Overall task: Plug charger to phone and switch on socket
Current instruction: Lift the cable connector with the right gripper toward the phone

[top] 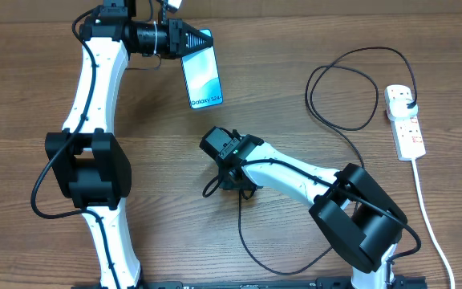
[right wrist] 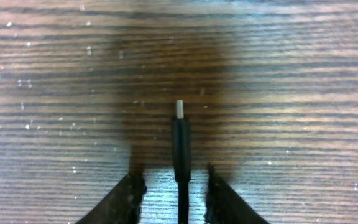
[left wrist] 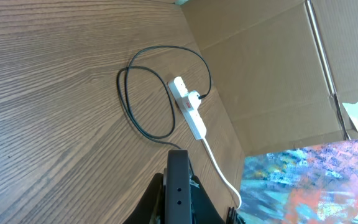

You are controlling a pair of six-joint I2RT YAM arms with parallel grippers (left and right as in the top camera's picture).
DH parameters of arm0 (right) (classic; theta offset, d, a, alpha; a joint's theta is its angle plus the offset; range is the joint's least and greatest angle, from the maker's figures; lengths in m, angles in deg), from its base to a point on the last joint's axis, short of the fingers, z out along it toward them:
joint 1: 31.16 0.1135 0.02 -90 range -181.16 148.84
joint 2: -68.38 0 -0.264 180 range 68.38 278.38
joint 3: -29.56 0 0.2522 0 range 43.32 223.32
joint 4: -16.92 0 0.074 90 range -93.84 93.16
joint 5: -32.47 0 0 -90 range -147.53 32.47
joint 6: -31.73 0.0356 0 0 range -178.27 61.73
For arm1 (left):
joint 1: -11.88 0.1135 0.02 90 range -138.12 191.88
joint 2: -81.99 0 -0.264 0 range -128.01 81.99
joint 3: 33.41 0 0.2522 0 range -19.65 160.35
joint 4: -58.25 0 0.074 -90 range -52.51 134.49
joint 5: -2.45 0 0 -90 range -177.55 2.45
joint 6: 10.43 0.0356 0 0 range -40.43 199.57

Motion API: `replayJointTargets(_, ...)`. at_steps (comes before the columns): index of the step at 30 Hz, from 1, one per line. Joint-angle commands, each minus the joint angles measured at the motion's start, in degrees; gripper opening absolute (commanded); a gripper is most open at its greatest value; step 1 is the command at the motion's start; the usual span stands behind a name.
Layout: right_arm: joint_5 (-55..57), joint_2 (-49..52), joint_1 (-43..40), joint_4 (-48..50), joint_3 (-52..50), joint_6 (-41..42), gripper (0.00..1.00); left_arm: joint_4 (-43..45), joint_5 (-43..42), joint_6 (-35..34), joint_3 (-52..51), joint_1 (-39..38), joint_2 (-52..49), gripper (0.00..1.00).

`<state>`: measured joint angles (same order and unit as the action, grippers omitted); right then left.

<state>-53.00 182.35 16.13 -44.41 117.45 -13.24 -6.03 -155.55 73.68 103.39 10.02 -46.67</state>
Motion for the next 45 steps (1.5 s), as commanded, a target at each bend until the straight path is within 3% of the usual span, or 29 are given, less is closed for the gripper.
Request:
replayJointTargets(1, -2.10, 2.84, -0.15, 0.07, -1.14, 1.44, 0.32, 0.63, -2.56, -1.05, 1.20, -0.28, -0.04, 0.04)
replayJointTargets(21, -1.84, 2.84, -2.40, 0.74, -1.14, 1.88, 0.24, 1.55, -2.54, -2.05, 1.20, -0.28, -0.04, 0.04)
replayJointTargets(26, -1.84, 2.84, -2.40, 0.72, -1.14, 1.88, 0.15, 1.57, -2.54, -2.05, 1.20, -0.28, -0.04, 0.04)
replayJointTargets(27, -1.84, 2.84, -2.40, 0.72, -1.14, 1.88, 0.07, 1.60, -2.54, -2.05, 1.20, -0.28, -0.04, 0.04)
replayJointTargets(29, -1.84, 2.84, -2.40, 0.72, -1.14, 1.88, 0.04, 1.86, -2.54, -2.05, 1.20, -0.28, -0.04, 0.04)
replayJointTargets(38, -2.75, 2.84, -2.43, 0.76, -1.07, 1.36, 0.04, 1.97, -2.56, -2.12, 1.20, -0.28, -0.04, 0.04)
replayJointTargets(45, -6.78, 2.84, -5.07, 0.09, -0.98, -0.11, 0.04, 9.16, -5.64, -13.35, 1.20, 1.81, -0.04, 0.04)
